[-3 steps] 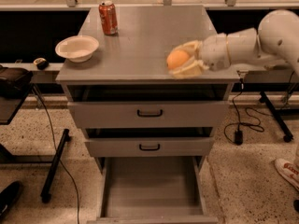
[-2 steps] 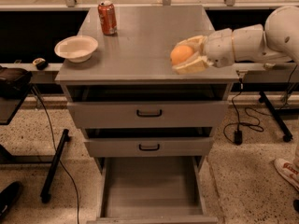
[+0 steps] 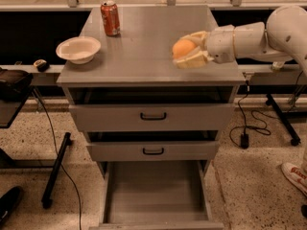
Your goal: Pick orange from bottom drawer and place on counter
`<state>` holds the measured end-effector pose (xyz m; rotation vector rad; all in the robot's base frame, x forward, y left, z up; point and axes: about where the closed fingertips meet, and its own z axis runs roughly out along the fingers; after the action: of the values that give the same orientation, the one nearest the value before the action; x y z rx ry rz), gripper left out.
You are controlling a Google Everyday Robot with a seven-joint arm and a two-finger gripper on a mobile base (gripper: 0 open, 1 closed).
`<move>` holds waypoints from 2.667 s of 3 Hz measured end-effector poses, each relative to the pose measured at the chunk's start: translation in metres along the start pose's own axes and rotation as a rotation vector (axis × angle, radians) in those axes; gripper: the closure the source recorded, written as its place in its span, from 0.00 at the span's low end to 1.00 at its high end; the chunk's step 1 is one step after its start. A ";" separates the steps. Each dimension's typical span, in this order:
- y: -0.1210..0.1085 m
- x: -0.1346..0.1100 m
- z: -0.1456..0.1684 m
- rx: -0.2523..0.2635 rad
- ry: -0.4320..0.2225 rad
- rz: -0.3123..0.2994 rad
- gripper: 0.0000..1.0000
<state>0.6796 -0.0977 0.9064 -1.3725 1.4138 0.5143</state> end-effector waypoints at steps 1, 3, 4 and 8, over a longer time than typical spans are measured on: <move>-0.032 0.007 0.018 0.085 -0.012 0.106 1.00; -0.057 0.039 0.050 0.133 0.026 0.298 0.98; -0.059 0.046 0.058 0.127 0.024 0.322 0.76; -0.059 0.057 0.064 0.118 0.056 0.356 0.00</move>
Offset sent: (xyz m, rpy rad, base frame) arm 0.0877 -0.0092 -0.0308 0.0957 0.2405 -0.3453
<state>0.7687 -0.0829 0.8547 -1.0522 1.7194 0.6143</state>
